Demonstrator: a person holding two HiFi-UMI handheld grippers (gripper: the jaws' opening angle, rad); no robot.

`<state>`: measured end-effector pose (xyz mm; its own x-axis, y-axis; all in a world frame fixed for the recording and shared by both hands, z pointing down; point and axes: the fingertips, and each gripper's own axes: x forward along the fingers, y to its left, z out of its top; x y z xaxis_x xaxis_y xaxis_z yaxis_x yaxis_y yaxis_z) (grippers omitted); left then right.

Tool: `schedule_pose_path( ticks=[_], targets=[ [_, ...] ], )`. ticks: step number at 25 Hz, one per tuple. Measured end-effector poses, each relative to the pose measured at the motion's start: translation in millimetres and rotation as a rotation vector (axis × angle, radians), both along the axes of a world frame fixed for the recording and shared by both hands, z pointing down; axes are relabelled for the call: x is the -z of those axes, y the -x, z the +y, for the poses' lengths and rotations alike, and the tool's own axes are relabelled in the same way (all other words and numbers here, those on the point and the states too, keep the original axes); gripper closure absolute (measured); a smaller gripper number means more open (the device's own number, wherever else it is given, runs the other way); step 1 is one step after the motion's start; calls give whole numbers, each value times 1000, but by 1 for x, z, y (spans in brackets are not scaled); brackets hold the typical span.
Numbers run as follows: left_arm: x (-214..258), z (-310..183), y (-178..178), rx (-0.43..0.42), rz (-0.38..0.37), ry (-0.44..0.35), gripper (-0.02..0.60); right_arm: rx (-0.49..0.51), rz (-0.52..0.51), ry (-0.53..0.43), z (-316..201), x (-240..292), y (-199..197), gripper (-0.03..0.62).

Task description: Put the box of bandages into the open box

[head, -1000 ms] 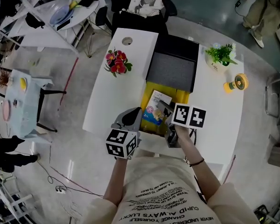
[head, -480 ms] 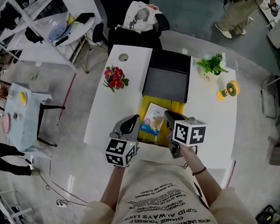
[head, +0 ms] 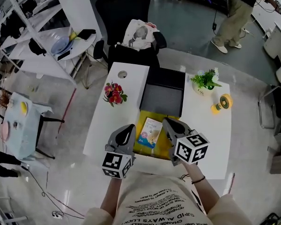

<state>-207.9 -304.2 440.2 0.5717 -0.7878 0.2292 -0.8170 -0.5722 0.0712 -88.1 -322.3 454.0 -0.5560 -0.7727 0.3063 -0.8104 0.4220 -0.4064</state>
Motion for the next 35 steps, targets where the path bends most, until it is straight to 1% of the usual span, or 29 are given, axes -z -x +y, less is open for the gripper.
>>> schedule_pose_path(
  ticks=[3,6,9,12,14,18,25,29,35],
  targets=[
    [12,0,3,10,-24,-51,560,-23,-15,-64,-1,15,-8,589],
    [21,3,6,21,-49,-89,560,-37,-5,-129,0,28,-15,589],
    [29,1,11,37,-39,-116,560,-31,11,-213,-1,45,-19,589],
    [37,0,16,55,-27,-145,560,-34,14,-253,-2,57,-24,589],
    [45,-1,19,66,-22,-163,560,-41,34,-280,-1,65,-28,589],
    [59,-4,26,82,8,-205,560,-73,54,-341,0,80,-39,589],
    [72,-4,36,111,15,-251,560,-124,23,-352,1,91,-55,591],
    [72,-2,38,121,14,-248,560,-125,78,-374,2,93,-57,591],
    [69,-2,38,119,13,-235,560,-126,94,-379,4,92,-58,591]
  ],
)
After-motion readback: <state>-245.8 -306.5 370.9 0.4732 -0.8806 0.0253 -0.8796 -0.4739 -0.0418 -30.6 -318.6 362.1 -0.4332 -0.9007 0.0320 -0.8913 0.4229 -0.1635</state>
